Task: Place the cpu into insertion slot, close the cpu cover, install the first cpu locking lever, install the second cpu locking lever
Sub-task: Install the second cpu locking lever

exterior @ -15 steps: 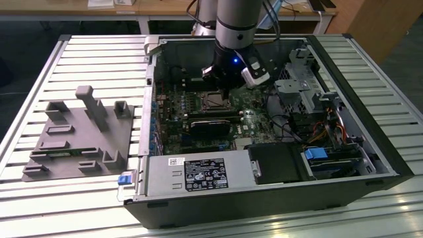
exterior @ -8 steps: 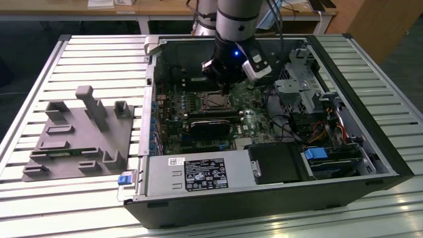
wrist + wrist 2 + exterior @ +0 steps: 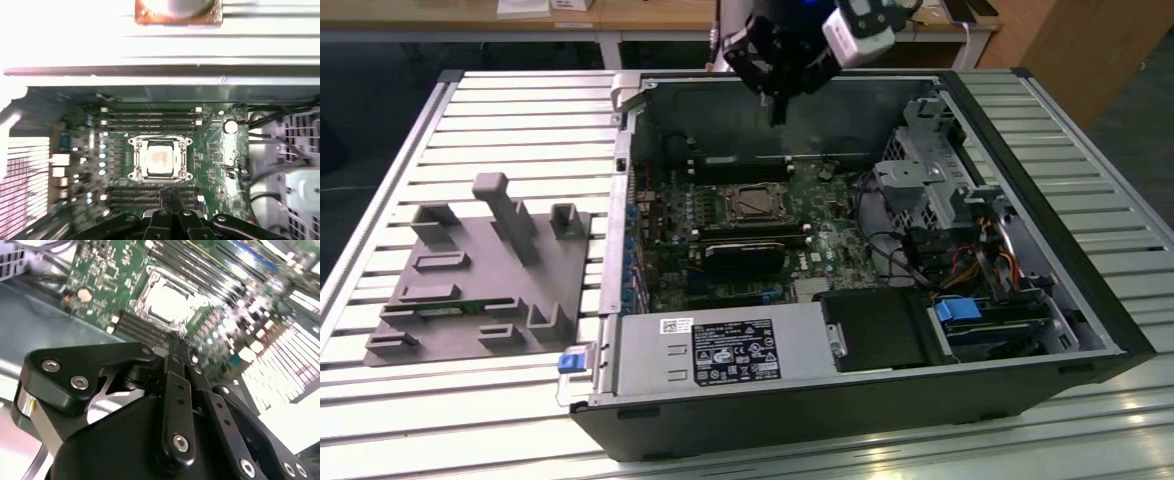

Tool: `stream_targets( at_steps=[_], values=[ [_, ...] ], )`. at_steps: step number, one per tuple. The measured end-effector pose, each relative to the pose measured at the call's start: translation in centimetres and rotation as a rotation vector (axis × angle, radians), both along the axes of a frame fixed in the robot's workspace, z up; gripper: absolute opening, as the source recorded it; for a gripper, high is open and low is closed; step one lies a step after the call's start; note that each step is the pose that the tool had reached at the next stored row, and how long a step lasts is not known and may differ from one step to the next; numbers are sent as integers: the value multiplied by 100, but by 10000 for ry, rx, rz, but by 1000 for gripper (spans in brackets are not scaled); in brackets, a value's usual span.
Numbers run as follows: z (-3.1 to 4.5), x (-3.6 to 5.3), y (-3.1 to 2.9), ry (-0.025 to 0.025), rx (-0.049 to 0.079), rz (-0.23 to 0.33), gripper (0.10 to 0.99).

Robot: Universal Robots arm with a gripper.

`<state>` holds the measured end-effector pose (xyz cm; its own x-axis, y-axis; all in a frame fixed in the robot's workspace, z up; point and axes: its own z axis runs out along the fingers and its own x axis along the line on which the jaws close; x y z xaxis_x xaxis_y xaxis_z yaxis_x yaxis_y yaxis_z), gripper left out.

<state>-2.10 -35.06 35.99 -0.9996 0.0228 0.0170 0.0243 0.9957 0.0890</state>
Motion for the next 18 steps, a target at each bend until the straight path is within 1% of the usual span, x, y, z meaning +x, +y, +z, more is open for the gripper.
stream_targets(
  at_steps=[1,2,3,10,14,18],
  values=[
    [54,-2,0,13,0,-10,106],
    [87,-4,1,20,4,-16,106],
    [96,-4,1,21,4,-18,106],
    [97,-4,1,23,4,-19,106],
    [40,-4,1,23,5,-19,106],
    [30,-4,1,24,2,-19,106]
  ],
)
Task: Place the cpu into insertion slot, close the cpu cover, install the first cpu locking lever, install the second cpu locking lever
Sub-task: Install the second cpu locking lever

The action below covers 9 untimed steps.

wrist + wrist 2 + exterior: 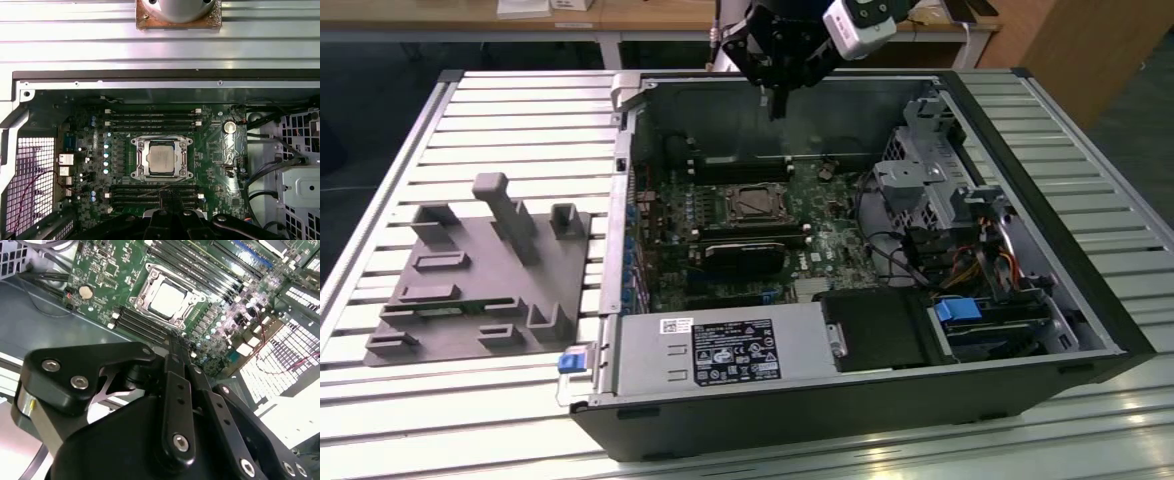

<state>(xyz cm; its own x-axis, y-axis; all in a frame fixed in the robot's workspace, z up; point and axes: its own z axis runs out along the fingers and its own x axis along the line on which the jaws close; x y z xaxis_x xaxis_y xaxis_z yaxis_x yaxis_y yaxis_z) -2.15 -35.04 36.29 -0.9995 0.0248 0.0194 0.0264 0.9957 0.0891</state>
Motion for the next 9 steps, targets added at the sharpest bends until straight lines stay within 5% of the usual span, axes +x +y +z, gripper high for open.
stream_targets(
  at_steps=[6,9],
  values=[
    [-46,0,0,-10,0,0,106],
    [-58,0,0,-110,1,3,106]
  ],
)
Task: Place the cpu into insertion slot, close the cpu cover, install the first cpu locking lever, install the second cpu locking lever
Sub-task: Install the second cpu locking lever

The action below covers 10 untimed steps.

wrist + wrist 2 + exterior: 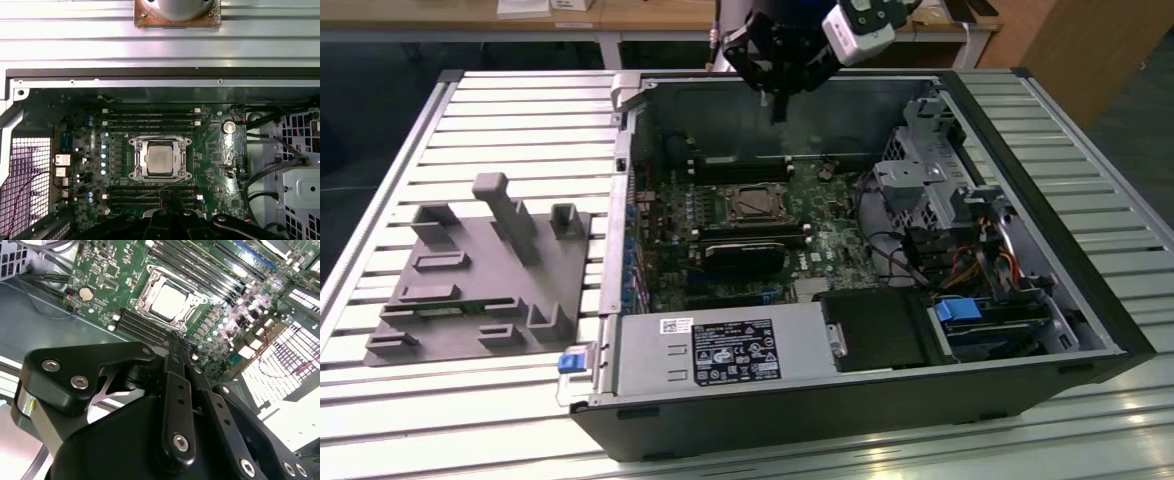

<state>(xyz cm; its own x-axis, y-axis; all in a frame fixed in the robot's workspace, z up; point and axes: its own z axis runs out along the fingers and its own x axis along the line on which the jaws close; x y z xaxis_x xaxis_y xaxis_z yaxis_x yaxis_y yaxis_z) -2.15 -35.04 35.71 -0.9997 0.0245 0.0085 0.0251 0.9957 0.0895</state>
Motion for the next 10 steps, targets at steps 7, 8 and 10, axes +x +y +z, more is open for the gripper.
stream_targets(
  at_steps=[7,8,10],
  values=[
    [-99,4,0,-22,0,0,106],
    [-115,6,0,-21,0,2,106],
    [-144,6,0,-21,-1,1,106]
  ],
)
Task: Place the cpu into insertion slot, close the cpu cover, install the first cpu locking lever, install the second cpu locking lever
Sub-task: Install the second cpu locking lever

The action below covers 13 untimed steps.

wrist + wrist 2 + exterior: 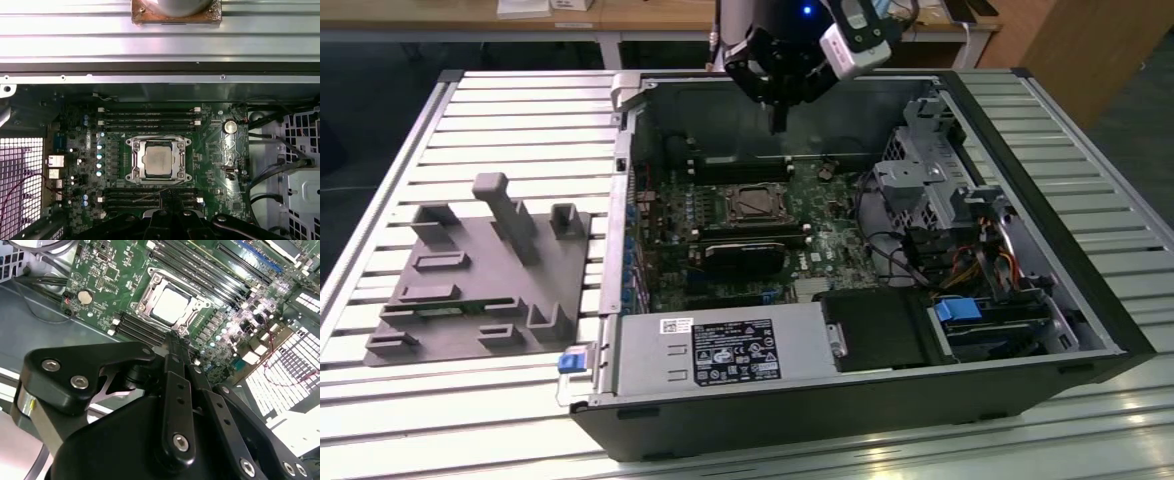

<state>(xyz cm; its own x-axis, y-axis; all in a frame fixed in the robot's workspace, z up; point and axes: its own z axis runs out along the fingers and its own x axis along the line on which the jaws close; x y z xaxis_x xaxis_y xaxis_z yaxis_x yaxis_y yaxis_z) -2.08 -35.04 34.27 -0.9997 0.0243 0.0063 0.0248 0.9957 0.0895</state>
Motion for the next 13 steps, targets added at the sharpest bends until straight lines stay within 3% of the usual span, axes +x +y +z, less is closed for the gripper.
stream_targets(
  at_steps=[13],
  values=[
    [-102,34,0,0,0,0,106]
  ],
)
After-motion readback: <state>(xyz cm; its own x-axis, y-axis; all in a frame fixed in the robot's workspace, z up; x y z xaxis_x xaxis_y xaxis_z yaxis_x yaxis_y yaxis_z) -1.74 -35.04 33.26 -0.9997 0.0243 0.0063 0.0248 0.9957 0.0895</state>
